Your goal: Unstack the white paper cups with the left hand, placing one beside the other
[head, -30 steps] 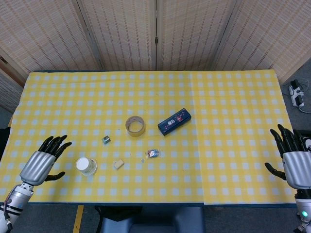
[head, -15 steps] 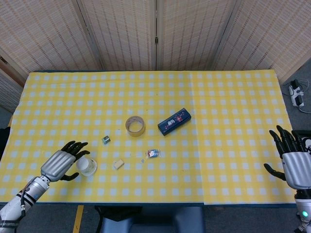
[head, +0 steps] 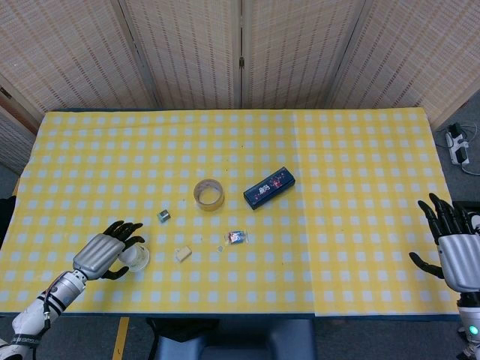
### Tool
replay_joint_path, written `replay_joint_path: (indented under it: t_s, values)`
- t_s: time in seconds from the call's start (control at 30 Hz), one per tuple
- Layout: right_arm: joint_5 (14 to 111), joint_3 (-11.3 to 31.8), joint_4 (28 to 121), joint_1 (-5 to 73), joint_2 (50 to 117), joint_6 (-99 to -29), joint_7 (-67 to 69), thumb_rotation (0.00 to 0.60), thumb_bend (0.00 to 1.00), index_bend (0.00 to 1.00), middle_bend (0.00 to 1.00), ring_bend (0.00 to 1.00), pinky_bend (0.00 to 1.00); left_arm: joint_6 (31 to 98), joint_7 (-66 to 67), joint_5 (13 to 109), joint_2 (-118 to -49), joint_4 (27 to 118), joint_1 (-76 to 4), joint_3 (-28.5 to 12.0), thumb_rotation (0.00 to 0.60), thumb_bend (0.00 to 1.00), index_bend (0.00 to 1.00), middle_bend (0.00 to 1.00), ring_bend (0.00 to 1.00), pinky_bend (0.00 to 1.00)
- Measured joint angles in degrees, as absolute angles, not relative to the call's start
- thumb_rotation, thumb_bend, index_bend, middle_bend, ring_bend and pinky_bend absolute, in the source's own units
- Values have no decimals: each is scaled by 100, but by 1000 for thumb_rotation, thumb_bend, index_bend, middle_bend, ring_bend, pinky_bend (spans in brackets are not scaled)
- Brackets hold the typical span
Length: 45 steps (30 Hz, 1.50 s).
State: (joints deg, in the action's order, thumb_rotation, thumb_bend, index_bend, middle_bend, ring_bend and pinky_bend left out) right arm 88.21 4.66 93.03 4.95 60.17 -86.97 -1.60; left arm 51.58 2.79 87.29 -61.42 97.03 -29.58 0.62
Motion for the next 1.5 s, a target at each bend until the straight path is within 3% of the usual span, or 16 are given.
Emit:
replay_joint_path:
  t_s: [1.5]
  values:
    - [8794,448,9264,492,6038,-8677,-121,600,201,0,0,69,0,5557,257,8650,-6318,9447,-2934,186,600,417,372,135,95,31]
